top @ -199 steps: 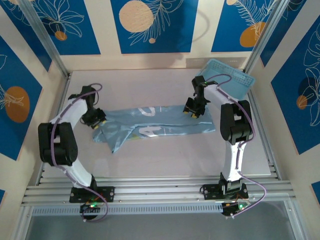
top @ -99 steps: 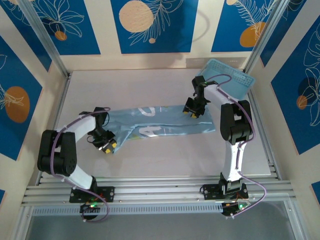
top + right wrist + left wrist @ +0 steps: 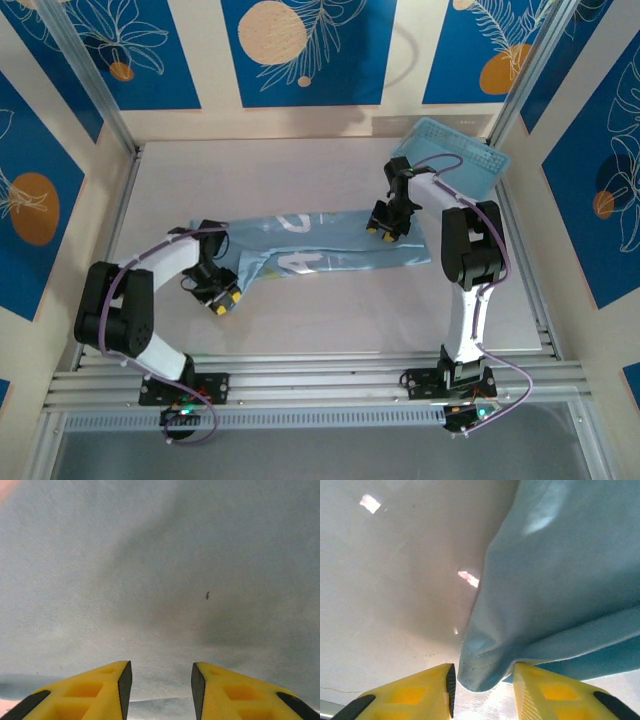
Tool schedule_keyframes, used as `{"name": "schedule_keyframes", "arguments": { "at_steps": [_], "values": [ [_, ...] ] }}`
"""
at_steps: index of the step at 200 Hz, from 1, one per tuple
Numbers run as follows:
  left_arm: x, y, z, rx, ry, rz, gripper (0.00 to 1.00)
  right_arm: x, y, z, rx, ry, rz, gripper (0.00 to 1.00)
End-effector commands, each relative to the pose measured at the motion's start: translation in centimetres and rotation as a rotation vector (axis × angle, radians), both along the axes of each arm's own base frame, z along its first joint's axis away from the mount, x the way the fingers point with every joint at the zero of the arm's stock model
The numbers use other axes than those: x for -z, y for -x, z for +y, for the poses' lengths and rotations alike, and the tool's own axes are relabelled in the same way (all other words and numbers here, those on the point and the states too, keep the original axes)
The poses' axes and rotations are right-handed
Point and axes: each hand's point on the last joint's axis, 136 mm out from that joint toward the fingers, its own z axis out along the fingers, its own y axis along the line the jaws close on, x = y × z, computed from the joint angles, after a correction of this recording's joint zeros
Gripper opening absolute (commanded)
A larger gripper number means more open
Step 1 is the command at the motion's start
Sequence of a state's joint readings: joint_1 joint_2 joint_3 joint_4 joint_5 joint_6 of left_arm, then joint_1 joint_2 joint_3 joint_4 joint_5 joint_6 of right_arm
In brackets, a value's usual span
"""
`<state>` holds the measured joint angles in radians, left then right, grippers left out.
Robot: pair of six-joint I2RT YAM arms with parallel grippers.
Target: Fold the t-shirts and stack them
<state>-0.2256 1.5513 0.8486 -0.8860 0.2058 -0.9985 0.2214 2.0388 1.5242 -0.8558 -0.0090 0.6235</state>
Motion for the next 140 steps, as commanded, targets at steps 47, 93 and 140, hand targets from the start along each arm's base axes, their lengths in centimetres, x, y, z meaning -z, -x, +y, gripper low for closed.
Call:
{"name": "schedule_keyframes", "arguments": {
  "at_steps": [47, 93, 140],
  "values": [
    [0.4, -0.8, 0.1, -0.008, -0.046, -0.031, 0.00, -1.4, 0.5, 0.4, -0.002, -0.027, -0.015, 0.38],
    [-5.5, -4.3, 2.3, 0.096, -0.187, -0.185, 0.00, -1.6, 0.4, 0.5, 0.001, -0.034, -0.022, 0.37],
    [-8.0, -8.7, 3.4, 0.285, -0.285, -0.208, 0.00, -1.7, 0.0, 0.7, 0.002, -0.045, -0.027, 0.37]
  ]
}}
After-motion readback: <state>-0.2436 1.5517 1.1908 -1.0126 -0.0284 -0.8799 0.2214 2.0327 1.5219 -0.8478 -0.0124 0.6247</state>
